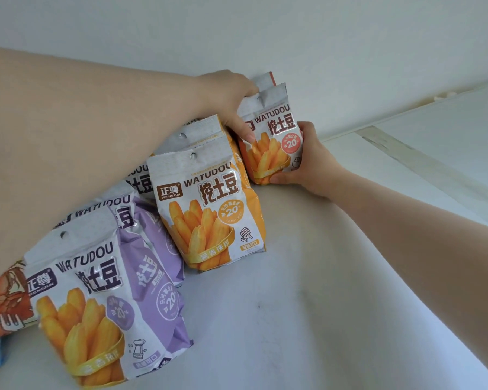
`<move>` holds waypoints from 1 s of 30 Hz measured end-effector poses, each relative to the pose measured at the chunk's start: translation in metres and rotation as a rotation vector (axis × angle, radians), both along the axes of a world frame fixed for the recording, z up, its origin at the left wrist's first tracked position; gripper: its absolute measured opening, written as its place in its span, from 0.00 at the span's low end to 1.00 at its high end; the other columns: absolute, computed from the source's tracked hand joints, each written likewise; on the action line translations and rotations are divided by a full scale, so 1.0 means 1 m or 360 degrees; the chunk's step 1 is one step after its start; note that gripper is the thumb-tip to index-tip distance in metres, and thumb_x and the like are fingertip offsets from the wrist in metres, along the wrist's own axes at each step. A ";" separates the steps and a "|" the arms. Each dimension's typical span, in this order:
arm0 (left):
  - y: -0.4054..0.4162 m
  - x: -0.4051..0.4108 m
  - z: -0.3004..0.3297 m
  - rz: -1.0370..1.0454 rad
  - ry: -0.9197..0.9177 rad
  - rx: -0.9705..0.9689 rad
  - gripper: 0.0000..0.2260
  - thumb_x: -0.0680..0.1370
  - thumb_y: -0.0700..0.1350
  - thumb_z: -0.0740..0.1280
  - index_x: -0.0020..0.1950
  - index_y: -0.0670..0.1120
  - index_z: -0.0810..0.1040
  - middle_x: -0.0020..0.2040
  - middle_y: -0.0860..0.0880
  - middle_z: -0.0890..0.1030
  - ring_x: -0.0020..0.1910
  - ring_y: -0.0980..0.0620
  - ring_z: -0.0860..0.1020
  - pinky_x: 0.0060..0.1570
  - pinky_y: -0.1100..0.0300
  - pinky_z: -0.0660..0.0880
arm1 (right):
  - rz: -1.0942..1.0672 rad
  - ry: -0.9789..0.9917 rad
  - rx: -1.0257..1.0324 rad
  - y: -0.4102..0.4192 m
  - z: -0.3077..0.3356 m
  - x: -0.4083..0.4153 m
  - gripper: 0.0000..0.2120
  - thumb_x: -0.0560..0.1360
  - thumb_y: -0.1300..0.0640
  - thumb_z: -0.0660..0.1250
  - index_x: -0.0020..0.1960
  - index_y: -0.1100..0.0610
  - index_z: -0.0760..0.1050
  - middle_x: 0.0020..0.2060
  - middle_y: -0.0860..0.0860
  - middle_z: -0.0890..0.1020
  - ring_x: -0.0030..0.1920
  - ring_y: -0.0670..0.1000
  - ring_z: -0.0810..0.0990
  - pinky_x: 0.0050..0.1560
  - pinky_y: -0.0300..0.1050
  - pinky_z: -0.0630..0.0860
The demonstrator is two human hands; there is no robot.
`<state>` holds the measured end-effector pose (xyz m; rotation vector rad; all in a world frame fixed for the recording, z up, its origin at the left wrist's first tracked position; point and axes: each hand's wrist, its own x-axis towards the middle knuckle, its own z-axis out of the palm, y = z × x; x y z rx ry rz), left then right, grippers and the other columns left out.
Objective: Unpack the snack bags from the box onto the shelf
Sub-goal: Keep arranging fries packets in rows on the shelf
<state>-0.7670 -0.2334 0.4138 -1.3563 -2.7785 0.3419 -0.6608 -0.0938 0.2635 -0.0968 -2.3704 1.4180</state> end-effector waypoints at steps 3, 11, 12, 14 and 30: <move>0.000 0.000 -0.002 0.0002 -0.0001 0.0024 0.26 0.64 0.60 0.77 0.48 0.44 0.71 0.38 0.52 0.73 0.42 0.46 0.74 0.40 0.57 0.66 | 0.0013 -0.0040 0.0052 0.002 0.001 -0.003 0.49 0.60 0.58 0.83 0.72 0.55 0.58 0.57 0.46 0.76 0.57 0.49 0.77 0.57 0.46 0.76; -0.002 0.004 0.006 0.0028 -0.0139 0.0149 0.27 0.63 0.62 0.75 0.53 0.47 0.78 0.47 0.50 0.81 0.47 0.47 0.78 0.46 0.53 0.74 | 0.0115 -0.0069 -0.0134 0.011 0.001 -0.001 0.46 0.62 0.56 0.82 0.71 0.55 0.59 0.59 0.45 0.77 0.60 0.47 0.78 0.63 0.49 0.76; -0.002 0.004 0.006 0.0036 -0.0143 0.0146 0.26 0.63 0.62 0.76 0.54 0.47 0.78 0.46 0.51 0.81 0.46 0.48 0.78 0.45 0.55 0.72 | 0.0114 -0.0070 -0.0138 0.011 0.001 -0.001 0.45 0.63 0.55 0.82 0.71 0.55 0.59 0.59 0.46 0.77 0.60 0.47 0.78 0.63 0.50 0.76; -0.002 0.004 0.005 0.0051 -0.0150 0.0139 0.25 0.63 0.61 0.76 0.53 0.49 0.77 0.43 0.54 0.79 0.45 0.49 0.77 0.43 0.58 0.69 | 0.0082 -0.0071 -0.0098 0.010 0.000 -0.002 0.43 0.63 0.53 0.82 0.71 0.55 0.61 0.60 0.46 0.77 0.60 0.49 0.78 0.63 0.52 0.76; -0.012 0.015 0.014 0.0043 -0.0051 0.0360 0.31 0.66 0.62 0.74 0.65 0.50 0.72 0.59 0.51 0.75 0.55 0.50 0.74 0.52 0.56 0.71 | -0.0008 -0.0185 -0.0066 0.013 0.013 0.017 0.49 0.63 0.50 0.81 0.75 0.53 0.56 0.60 0.51 0.78 0.60 0.50 0.78 0.65 0.50 0.74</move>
